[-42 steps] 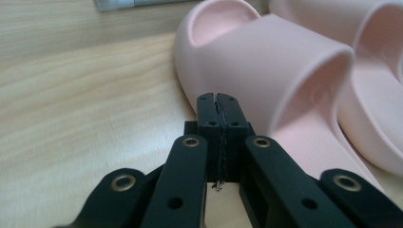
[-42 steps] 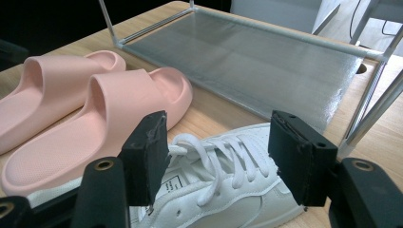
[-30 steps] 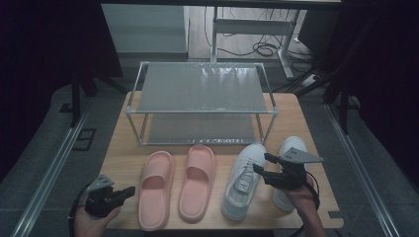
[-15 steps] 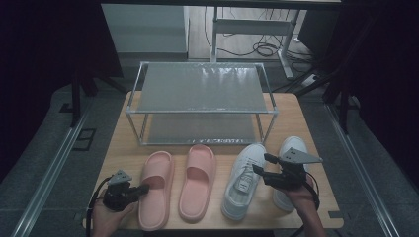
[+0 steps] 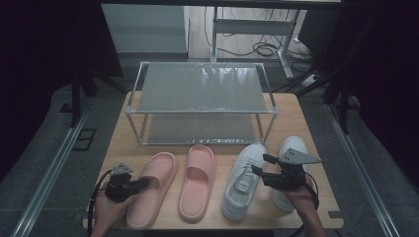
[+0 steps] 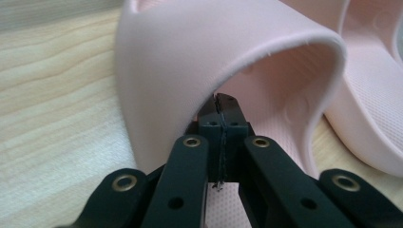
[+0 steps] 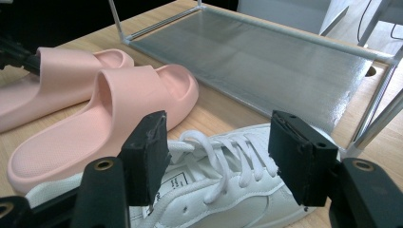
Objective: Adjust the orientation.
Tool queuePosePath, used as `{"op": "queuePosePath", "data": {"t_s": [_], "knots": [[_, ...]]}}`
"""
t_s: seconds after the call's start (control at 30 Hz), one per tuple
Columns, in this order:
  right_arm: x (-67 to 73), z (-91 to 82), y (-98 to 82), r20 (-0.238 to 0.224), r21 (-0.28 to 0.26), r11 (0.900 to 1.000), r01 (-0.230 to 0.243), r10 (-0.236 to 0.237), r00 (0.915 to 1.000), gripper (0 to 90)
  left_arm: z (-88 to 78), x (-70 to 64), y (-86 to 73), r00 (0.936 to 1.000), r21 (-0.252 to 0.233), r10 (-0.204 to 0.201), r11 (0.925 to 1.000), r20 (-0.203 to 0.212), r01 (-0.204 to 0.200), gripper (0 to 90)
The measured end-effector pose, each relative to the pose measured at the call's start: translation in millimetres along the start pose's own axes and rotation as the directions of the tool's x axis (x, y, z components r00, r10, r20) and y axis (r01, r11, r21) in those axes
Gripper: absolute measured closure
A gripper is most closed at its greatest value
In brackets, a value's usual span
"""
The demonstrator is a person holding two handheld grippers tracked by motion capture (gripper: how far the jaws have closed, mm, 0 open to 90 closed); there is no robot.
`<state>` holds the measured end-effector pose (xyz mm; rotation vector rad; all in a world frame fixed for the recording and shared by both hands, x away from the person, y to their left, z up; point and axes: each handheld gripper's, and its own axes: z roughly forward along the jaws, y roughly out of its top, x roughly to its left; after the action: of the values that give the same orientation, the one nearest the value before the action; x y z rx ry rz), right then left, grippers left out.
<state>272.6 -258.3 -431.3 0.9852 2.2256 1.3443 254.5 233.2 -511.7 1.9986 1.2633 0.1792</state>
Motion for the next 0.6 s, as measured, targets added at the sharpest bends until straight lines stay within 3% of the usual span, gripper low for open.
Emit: {"op": "queuePosePath", "data": {"t_s": [0.37, 0.5, 0.6], "knots": [[0.3, 1.7, -0.8, 0.001, 0.008, 1.000, 0.002, -0.002, 1.0000, 38.4, -5.8, -1.5, -3.9, 0.9999, -0.022, -0.014, 0.9997, 0.010, 0.014, 87.9], [0.2, 0.3, -0.3, 0.002, 0.003, 1.000, 0.002, -0.002, 1.0000, 38.4, -16.8, -10.1, -8.3, 0.9983, -0.063, -0.028, 0.9975, 0.050, 0.032, 77.0], [0.0, -0.9, 0.0, 0.004, 0.003, 1.000, 0.004, -0.004, 1.0000, 38.4, -24.3, -18.4, -11.4, 0.9985, -0.079, -0.019, 0.9966, 0.052, 0.023, 71.3]]}}
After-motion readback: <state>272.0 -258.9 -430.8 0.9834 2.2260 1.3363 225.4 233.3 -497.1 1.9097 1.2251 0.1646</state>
